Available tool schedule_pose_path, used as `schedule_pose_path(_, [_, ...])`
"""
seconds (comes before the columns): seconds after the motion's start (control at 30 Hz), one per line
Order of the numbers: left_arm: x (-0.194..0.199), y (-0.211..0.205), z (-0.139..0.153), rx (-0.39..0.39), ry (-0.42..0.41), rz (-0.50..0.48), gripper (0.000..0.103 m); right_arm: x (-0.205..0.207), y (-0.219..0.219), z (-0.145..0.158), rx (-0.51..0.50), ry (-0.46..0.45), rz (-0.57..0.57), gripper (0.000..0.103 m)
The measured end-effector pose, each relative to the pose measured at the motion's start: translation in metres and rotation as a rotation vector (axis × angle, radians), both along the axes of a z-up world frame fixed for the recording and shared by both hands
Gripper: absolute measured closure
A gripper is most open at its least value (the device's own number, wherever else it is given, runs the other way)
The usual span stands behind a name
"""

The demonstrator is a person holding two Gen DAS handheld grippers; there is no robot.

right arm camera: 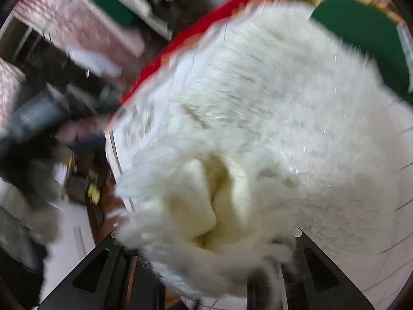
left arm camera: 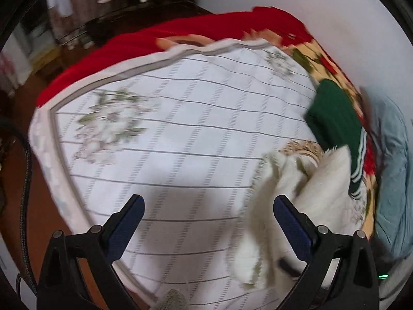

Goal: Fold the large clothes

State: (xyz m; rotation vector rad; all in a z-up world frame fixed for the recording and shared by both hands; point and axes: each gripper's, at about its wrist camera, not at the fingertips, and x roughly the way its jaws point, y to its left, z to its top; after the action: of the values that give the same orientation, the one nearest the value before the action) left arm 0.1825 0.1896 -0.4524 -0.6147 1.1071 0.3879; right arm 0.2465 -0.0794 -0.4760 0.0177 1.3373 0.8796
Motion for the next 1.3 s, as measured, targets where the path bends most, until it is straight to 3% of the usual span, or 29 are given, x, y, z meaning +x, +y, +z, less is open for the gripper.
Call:
schedule_pose_path(0.07, [-0.006,0.011,-0.002,0.0,-0.005,0.009,0.001,-0.007,0.006,-0.019,-0.026,0.052,0.014,0.082])
schedule_pose_path(0.17, [-0.004,-0.002,0.014,0.008,-0.035,-0.016,0.001,-0.013,0.002,-0.009,-0.043,0.052,0.02,0.077])
schedule_pose_path(0.3, [-0.002,-0.008,0.028,-0.02,-0.076,-0.067,0.0,-0.019,-0.021,0.024,-0.023,0.056,0.023,0.04])
schedule_pose_path(0.33, [0.003,-0.014,0.028,-0.027,-0.081,-0.085,0.0,-0.022,-0.03,0.032,-0.035,0.049,0.023,0.036])
schedule_pose_path(0.43, [0.012,-0.024,0.021,-0.045,-0.061,-0.124,0.001,-0.021,-0.06,0.052,-0.073,0.041,-0.023,0.036])
schedule_pose_path(0.57, [0.023,-0.036,-0.013,-0.061,0.016,-0.154,0.0,-0.002,-0.109,0.059,-0.173,0.046,-0.205,0.036])
schedule_pose_path(0.63, [0.025,-0.043,-0.036,-0.046,0.078,-0.169,0.0,0.005,-0.138,0.051,-0.309,0.026,-0.309,0.036])
schedule_pose_path(0.7, [0.024,-0.05,-0.051,-0.022,0.116,-0.184,0.0,0.013,-0.173,0.029,-0.51,0.037,-0.438,0.036])
schedule_pose_path(0.83, [0.021,-0.059,-0.066,0.023,0.157,-0.203,0.0,0.021,-0.219,-0.026,-0.72,0.079,-0.547,0.036])
schedule_pose_path(1.0, [0.024,-0.065,-0.067,0.058,0.166,-0.233,0.0,0.037,-0.235,-0.09,-0.774,0.154,-0.558,0.035])
schedule_pose_path(1.2, [0.023,-0.067,-0.068,0.042,0.157,-0.256,0.0,0.055,-0.25,-0.111,-0.818,0.169,-0.57,0.0])
schedule_pose_path(1.3, [0.023,-0.068,-0.069,0.024,0.154,-0.25,0.0,0.064,-0.266,-0.121,-0.717,0.233,-0.577,0.0])
